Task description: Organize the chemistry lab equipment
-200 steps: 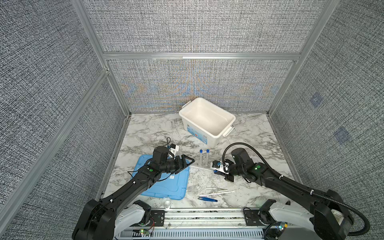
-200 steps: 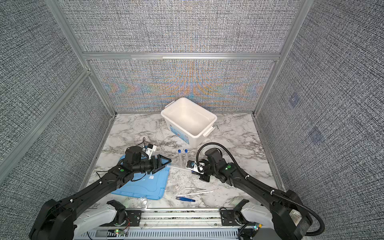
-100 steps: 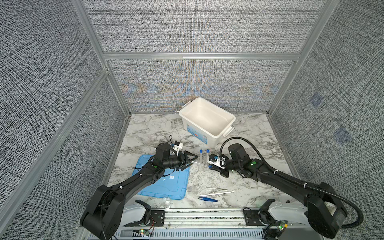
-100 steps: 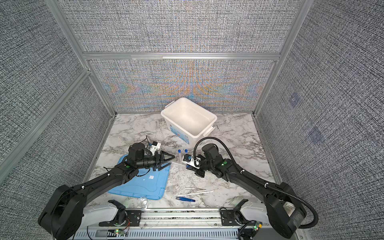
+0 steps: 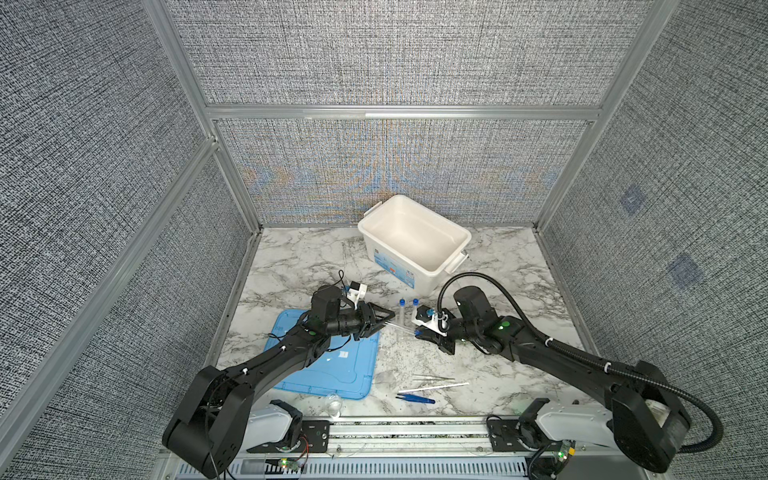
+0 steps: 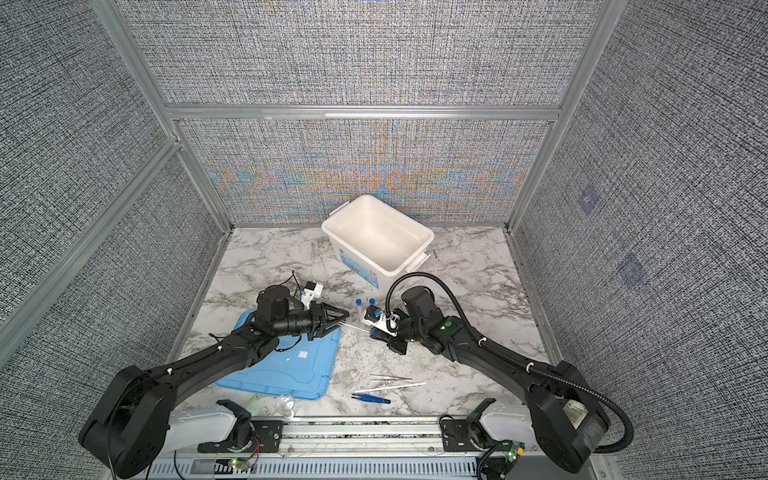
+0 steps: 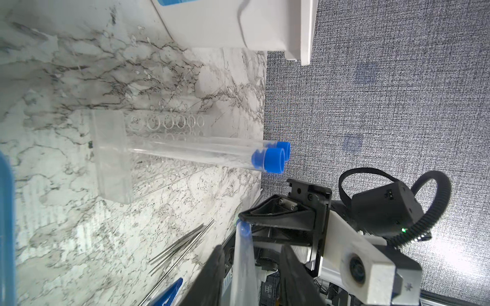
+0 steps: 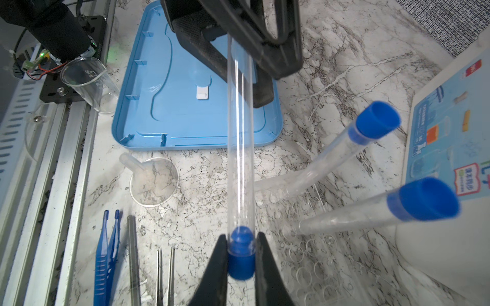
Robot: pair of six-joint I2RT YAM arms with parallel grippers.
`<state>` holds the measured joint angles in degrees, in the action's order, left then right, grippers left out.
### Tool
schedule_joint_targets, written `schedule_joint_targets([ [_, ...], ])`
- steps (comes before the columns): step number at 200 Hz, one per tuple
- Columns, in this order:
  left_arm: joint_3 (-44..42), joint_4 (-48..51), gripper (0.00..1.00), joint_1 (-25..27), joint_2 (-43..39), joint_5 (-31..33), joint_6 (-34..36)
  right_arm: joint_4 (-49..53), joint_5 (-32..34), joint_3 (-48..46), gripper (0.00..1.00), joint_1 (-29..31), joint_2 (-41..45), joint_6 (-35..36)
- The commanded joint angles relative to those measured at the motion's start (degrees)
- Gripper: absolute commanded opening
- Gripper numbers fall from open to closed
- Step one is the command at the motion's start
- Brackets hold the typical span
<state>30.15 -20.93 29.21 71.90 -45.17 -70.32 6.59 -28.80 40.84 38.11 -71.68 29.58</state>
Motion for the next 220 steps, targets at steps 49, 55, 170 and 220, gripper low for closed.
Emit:
schedule_joint_targets([
  [49, 0.0, -0.7, 0.24, 0.0, -0.1, -0.5, 0.8, 2.0, -0.1, 0.2, 0.16, 0.1, 1.2, -1.3],
  [55, -0.1, -0.6, 0.23, 0.0, -0.2, -0.4, 0.8, 2.1, -0.1, 0.2, 0.16, 0.0, 1.4, -1.3],
  [170, 0.0, -8.4, 0.13, -0.1, 4.3, -3.2, -5.1, -2.0, -1.1, -2.9, 0.32, -0.5, 5.9, -2.4],
  [220, 0.5, -7.2, 0.13, -0.2, 2.5, -3.6, -5.7, -17.4, -4.7, -13.4, 0.54, -2.7, 14.5, -4.8],
])
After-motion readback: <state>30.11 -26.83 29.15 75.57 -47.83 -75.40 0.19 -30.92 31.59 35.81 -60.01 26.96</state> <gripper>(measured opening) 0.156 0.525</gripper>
